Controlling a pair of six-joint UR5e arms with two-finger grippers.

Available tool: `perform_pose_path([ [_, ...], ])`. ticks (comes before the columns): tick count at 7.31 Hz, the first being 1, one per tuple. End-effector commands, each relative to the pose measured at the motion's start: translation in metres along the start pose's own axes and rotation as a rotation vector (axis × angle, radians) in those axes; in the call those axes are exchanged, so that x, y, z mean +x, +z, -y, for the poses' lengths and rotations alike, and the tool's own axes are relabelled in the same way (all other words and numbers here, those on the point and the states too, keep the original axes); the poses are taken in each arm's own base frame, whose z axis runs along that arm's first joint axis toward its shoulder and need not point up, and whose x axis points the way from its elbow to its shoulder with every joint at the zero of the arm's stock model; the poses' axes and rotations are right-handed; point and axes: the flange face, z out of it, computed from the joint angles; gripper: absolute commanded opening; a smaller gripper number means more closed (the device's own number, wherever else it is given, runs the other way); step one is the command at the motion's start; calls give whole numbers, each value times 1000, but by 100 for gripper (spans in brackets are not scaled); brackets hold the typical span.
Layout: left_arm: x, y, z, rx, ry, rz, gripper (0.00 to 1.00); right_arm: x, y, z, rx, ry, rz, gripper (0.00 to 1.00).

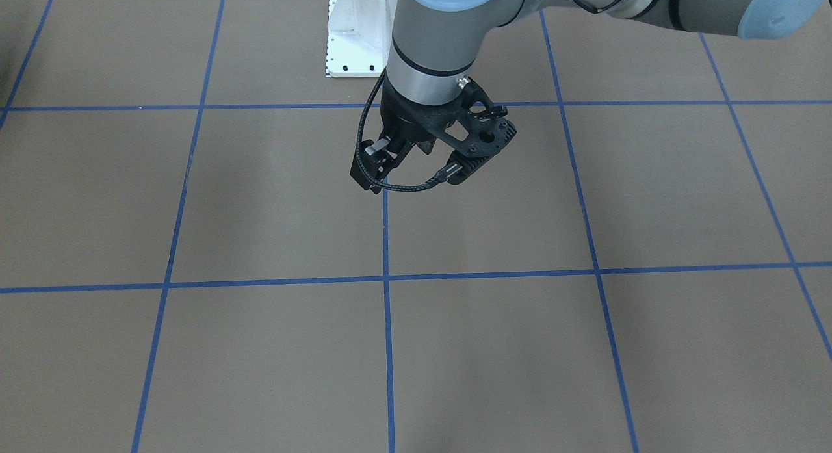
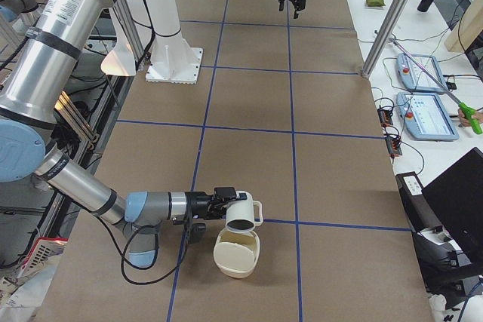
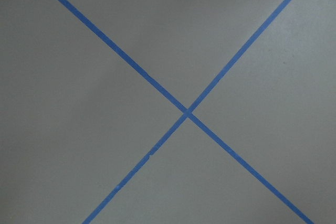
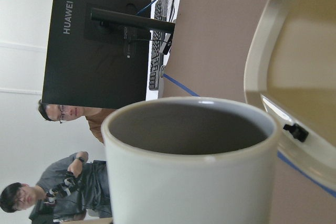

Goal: Left arm hands cup to right arm to dump lemon

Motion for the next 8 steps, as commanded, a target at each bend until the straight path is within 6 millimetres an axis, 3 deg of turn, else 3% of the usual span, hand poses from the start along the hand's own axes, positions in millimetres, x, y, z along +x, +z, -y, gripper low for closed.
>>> perform_pose_path([
  [1, 1, -4, 0, 21, 3, -8, 100, -7, 6, 4, -7, 170, 69, 2],
  [3, 1, -10, 5, 51, 5, -20, 100, -17, 14, 7, 3, 270, 124, 2],
  [5, 2, -21, 7, 57, 7, -35, 100, -22, 10, 7, -22, 431, 161, 3],
  [8, 5, -52, 13, 77, 19, -79, 100, -22, 5, 11, -20, 553, 165, 4],
])
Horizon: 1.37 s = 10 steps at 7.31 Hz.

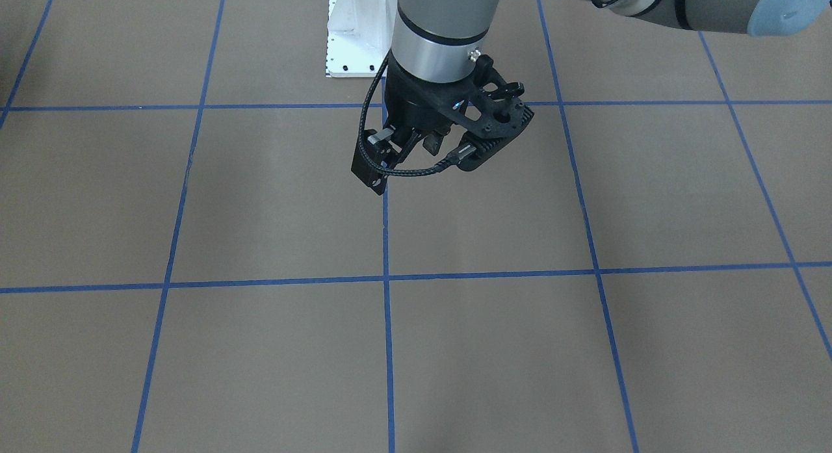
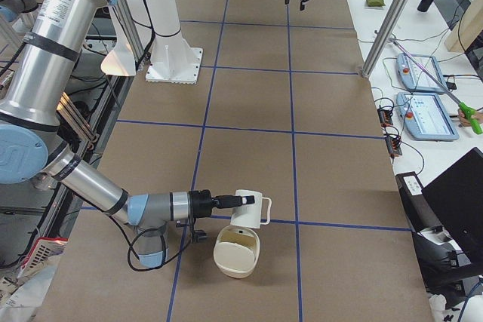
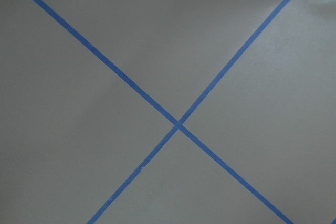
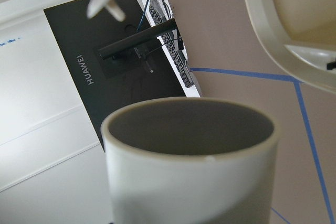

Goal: Left arm hands cup to right arm to dump lemon

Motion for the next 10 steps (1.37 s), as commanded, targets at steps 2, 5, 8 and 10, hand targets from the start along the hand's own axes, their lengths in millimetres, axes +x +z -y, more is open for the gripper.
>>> perform_pose_path([
  [2, 1, -18, 3, 22, 15, -32, 100, -1, -6, 8, 21, 121, 6, 4],
  [5, 10, -34, -7, 21, 30, -57, 100, -8, -14, 12, 32, 247, 21, 5],
  [8, 11, -33, -7, 38, 38, -59, 100, -8, -12, 10, 24, 249, 25, 5],
  [10, 10, -31, -4, 40, 44, -54, 100, -10, 0, -3, 16, 220, 17, 9],
])
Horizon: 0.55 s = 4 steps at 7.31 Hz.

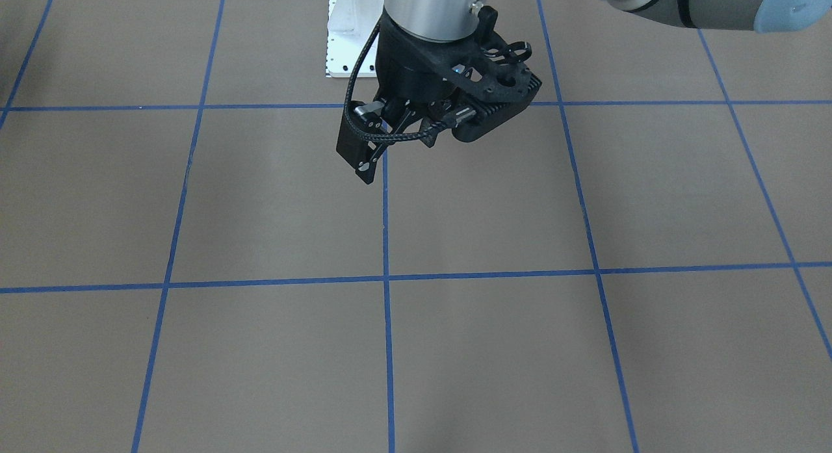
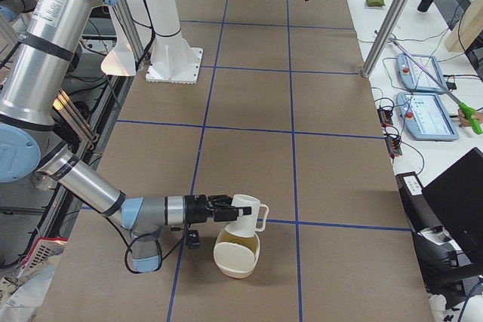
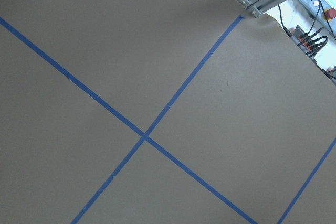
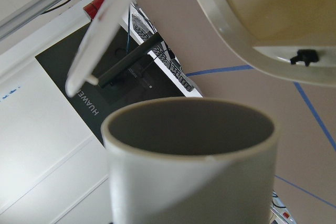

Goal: Left arm hands cup to right arm to dump lemon

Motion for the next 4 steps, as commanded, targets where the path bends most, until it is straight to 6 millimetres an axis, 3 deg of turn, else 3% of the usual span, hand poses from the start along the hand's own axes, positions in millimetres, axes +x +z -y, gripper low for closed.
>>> perform_pose_path([
  [1, -1, 2, 2, 1, 17, 3, 100, 4, 28, -28, 8, -105, -16, 9],
  [3, -1, 4, 4, 3, 16, 8, 100, 12, 68, -72, 61, -168, -70, 8],
  [4, -2, 8, 7, 4, 31, 16, 100, 14, 93, -103, 89, -289, -84, 8],
])
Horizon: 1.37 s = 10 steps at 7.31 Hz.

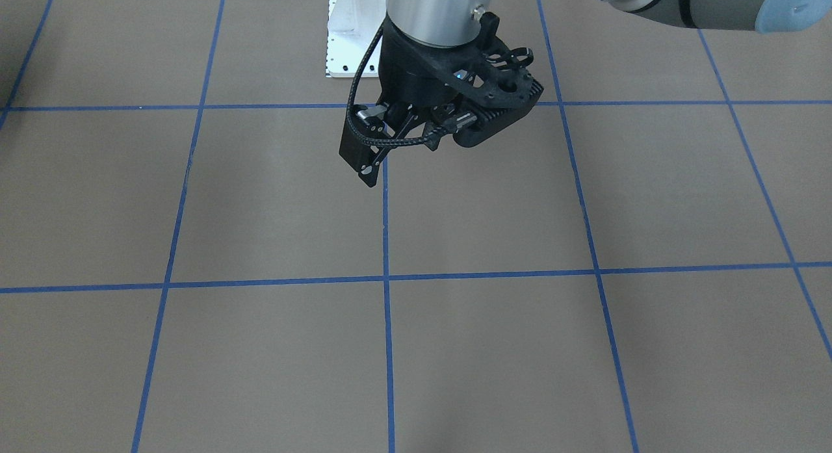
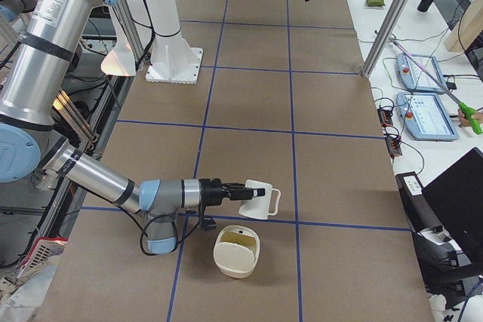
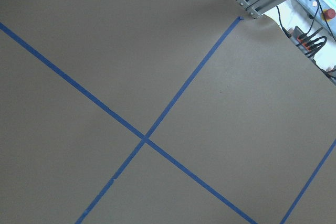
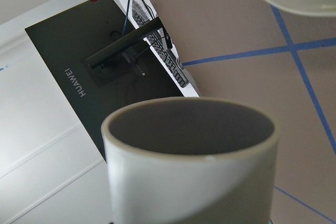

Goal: Left arm hands cup to right arm to dump lemon

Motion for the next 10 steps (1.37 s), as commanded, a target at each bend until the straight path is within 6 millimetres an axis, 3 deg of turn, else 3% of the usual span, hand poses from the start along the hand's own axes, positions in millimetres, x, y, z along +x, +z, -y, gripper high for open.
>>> perform_pose_path([
  [1, -2, 4, 8, 6, 29, 10, 100, -11, 41, -70, 49, -210, -40, 7],
  [2, -4, 7, 14, 10, 55, 16, 100, -13, 55, -112, 24, -325, -81, 7],
  [4, -15, 16, 32, 20, 68, 36, 100, -18, 110, -189, 4, -532, -132, 7],
  [6, -16, 25, 39, 22, 73, 55, 100, -9, 184, -262, 6, -696, -175, 5],
  [7, -16, 24, 45, 27, 73, 57, 100, 7, 209, -301, -9, -828, -213, 5],
  [8, -16, 29, 51, 29, 74, 70, 100, 29, 231, -334, 1, -972, -236, 5],
  [9, -15, 29, 53, 29, 97, 72, 100, 77, 236, -359, -11, -1173, -244, 4],
  [10, -16, 21, 66, 44, 89, 65, 100, 132, 238, -397, 12, -1374, -217, 4],
])
